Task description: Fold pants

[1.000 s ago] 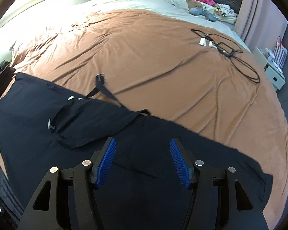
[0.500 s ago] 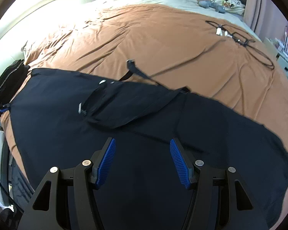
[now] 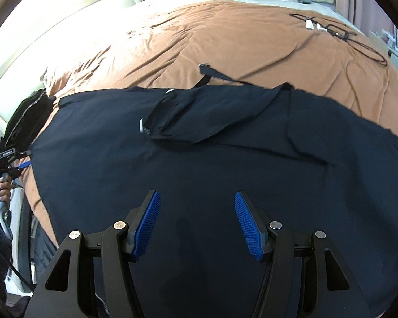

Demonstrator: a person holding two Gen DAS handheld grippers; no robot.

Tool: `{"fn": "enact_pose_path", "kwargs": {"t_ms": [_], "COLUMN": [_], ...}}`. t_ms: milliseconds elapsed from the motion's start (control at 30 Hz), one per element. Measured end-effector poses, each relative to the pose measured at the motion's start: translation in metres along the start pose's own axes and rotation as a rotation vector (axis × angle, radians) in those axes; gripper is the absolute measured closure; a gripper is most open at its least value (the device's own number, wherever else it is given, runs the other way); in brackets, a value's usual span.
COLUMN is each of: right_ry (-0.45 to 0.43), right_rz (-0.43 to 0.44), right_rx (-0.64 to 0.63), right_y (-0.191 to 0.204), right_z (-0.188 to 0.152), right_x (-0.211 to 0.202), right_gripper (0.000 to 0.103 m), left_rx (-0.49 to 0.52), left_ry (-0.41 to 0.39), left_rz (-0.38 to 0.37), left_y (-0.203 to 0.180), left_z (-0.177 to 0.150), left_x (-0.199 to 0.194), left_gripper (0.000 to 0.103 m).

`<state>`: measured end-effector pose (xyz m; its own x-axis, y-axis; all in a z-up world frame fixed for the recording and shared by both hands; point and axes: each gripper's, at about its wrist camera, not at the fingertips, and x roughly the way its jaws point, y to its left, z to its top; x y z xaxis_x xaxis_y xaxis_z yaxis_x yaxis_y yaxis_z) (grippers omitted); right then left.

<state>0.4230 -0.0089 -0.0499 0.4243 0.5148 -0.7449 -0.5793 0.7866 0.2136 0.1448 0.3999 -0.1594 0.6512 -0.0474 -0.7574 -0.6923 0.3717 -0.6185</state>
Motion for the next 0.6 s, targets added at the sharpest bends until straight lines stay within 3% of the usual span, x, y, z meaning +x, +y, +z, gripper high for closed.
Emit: {"fn": "enact_pose_path", "kwargs": {"t_ms": [133,300,467,600], "right_ry": [0.004,-0.011,-0.063,-0.079], "right_rz": [0.033,0.043,0.041,0.051], "right_rx": [0.014,0.048,0.053,0.063], "right_y": [0.001,0.005,0.018,0.029], "right_z": [-0.006,-0.006,-0.006,-0.006], "right_x": [0.008,0.016,0.011,0.017], "right_gripper": [0.046,0.046,0.046,0.046], "left_rx": [-0.044,-0.012,-0.09,-0.063], "left_ry": [0.001,-0.044,-0.032,-0.034], "left_rz": [-0.037,-0.06,-0.154,-0.141], "left_y": [0.001,-0.003,0.007,0.001], "left_z": [0.003,0.008,0.001,0.0], "left_x": [0.004,0.009,0.008,0.01], "left_gripper": [0.051,0.051,0.052,0.055]}}
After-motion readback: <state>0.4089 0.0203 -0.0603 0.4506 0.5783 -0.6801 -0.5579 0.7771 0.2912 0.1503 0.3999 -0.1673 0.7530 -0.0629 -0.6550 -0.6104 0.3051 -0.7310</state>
